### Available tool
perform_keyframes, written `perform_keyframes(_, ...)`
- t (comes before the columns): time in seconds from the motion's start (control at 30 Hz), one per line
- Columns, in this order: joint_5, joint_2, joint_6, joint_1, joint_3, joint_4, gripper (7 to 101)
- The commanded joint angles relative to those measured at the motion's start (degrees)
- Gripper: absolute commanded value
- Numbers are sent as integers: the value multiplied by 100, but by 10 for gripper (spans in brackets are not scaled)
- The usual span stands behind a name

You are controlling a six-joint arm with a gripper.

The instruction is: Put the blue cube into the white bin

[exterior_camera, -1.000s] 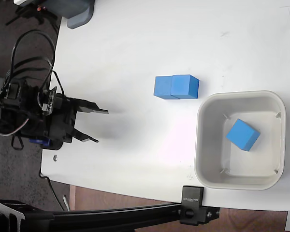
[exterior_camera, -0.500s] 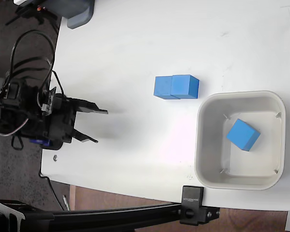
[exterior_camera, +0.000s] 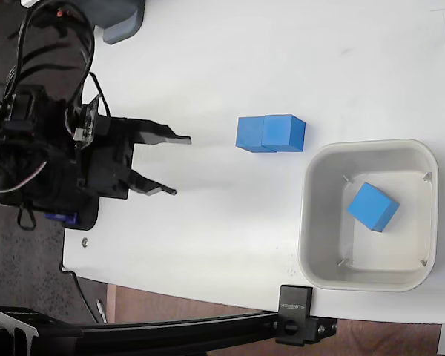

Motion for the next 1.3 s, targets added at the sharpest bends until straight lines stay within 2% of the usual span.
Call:
perform_keyframes(0.03, 132, -281, 343, -299, -729, 35, 1003)
perform_keyframes(0.1, 193, -396, 501, -431, -782, 62, 1003)
perform_keyframes(0.23, 773, -747, 747, -914, -738, -290, 1003)
perform_keyframes(0.43, 1204, -1468, 791, -1274, -993, -457, 1003)
perform_keyframes(0.67, 1134, -1942, 1002, -1274, -949, -932, 1003)
perform_keyframes(1.0, 1081, -2338, 1160, -1230, -1002, -1195, 1003)
perform_keyframes(1.3, 984, -2566, 1213, -1222, -914, -1670, 1003)
